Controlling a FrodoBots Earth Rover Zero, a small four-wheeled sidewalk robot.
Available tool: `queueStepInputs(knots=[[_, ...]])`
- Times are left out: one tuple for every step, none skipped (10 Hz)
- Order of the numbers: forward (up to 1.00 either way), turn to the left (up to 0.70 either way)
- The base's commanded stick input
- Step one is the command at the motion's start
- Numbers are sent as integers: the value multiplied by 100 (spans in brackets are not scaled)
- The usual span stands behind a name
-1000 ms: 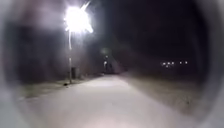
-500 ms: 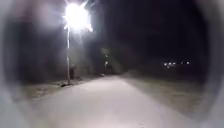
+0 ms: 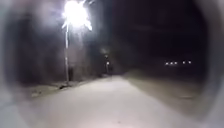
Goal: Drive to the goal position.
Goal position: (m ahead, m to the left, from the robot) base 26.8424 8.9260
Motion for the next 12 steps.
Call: queueStepInputs(knots=[[70, 0], [70, 0], [70, 0], [70, 0], [70, 0], [70, 0], [70, 0], [70, 0], [70, 0], [70, 0], [70, 0], [70, 0]])
